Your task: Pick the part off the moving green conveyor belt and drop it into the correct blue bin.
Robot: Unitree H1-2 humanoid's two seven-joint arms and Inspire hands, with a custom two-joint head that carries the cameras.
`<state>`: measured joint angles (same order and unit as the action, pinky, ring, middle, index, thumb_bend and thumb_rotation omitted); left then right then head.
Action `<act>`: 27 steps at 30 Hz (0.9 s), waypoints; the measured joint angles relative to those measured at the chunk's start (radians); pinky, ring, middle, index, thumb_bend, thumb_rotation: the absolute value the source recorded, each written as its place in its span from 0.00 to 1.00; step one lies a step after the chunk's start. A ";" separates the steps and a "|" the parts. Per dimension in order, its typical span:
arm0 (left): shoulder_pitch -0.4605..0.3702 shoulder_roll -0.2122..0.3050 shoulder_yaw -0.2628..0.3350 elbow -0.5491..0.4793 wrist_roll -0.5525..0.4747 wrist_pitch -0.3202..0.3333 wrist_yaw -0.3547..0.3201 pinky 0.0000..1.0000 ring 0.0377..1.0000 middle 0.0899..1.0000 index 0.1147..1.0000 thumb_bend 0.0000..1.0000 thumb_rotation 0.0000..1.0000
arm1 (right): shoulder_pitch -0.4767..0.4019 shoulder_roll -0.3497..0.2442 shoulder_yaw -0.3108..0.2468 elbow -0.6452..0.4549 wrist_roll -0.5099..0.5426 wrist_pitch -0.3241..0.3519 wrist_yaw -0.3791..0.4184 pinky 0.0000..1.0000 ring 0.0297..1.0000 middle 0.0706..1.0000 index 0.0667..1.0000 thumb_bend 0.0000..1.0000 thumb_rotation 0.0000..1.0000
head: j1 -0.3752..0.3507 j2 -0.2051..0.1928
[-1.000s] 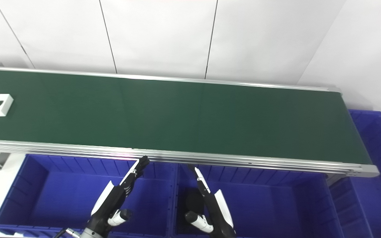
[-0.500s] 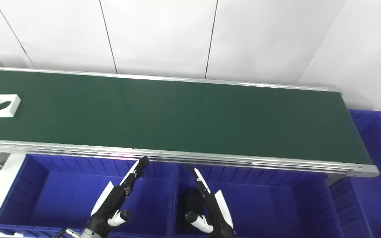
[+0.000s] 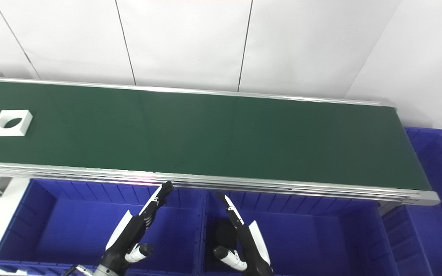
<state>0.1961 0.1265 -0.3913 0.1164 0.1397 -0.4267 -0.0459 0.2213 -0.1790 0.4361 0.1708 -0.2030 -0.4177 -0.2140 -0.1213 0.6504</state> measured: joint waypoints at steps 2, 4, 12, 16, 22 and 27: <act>0.000 0.000 0.000 0.001 0.000 0.000 0.000 1.00 1.00 0.98 1.00 1.00 0.97 | -0.001 0.000 0.000 0.006 0.001 0.000 0.000 0.96 0.98 0.97 0.96 1.00 0.97 | 0.000 0.000; -0.001 -0.001 -0.001 0.005 0.000 0.000 -0.001 1.00 1.00 0.98 1.00 1.00 0.96 | -0.001 -0.001 0.001 0.012 0.002 0.000 0.000 0.96 0.98 0.97 0.96 1.00 0.97 | 0.020 -0.015; -0.013 -0.002 -0.016 0.069 -0.005 0.000 0.000 1.00 1.00 0.98 1.00 1.00 0.92 | -0.007 -0.012 0.012 0.051 0.022 0.000 -0.003 0.95 0.98 0.97 0.95 1.00 0.97 | 0.083 -0.071; -0.021 -0.004 -0.039 0.092 0.000 -0.001 0.025 0.97 1.00 0.97 1.00 1.00 0.91 | -0.020 -0.021 0.021 0.083 0.029 0.000 -0.016 0.97 0.99 0.97 0.96 1.00 0.97 | 0.117 -0.109; -0.037 -0.001 -0.084 0.111 0.023 -0.001 0.078 0.91 0.96 0.96 1.00 1.00 0.90 | -0.031 -0.040 0.030 0.106 0.037 0.000 -0.038 1.00 0.99 0.98 0.98 1.00 0.97 | 0.186 -0.123; -0.046 0.000 -0.105 0.127 0.024 -0.001 0.101 0.90 0.96 0.95 1.00 1.00 0.87 | -0.031 -0.050 0.044 0.109 0.040 0.000 -0.048 1.00 1.00 0.99 0.98 1.00 0.98 | 0.215 -0.141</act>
<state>0.1496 0.1261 -0.4960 0.2432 0.1641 -0.4272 0.0555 0.1903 -0.2290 0.4798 0.2794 -0.1627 -0.4179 -0.2623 0.0935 0.5094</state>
